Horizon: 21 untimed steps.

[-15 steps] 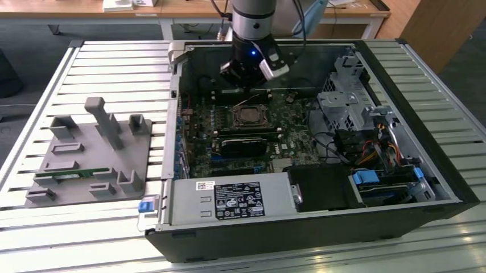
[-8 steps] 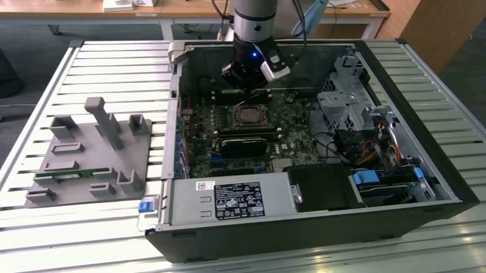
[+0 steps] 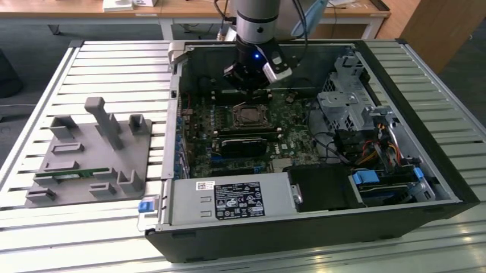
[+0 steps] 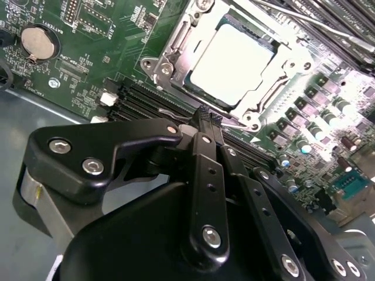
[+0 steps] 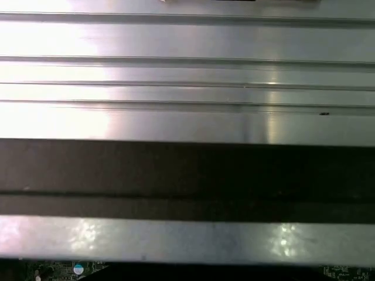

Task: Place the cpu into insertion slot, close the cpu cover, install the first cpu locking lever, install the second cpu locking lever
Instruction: 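Install the first cpu locking lever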

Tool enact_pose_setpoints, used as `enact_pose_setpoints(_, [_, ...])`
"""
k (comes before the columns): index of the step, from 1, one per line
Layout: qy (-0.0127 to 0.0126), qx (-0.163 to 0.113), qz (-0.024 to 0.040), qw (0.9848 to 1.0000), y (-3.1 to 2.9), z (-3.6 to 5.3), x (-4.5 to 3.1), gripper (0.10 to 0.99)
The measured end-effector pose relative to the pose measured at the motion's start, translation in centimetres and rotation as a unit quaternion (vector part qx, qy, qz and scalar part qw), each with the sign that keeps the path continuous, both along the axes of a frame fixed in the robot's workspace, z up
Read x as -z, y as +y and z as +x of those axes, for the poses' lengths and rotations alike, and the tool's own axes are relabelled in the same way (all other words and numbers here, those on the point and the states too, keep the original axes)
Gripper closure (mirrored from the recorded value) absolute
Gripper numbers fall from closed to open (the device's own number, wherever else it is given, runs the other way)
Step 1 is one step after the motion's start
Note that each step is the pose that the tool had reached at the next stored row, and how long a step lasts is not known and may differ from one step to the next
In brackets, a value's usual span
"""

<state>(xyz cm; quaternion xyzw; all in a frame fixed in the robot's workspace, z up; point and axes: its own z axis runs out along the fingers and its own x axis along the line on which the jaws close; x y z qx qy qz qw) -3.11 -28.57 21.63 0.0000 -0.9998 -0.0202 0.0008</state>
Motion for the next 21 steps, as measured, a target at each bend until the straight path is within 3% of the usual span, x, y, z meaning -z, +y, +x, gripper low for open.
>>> enact_pose_setpoints(21, [0.0027,0.0,-0.001,1.0,0.53,1.52,1.35,0.98])
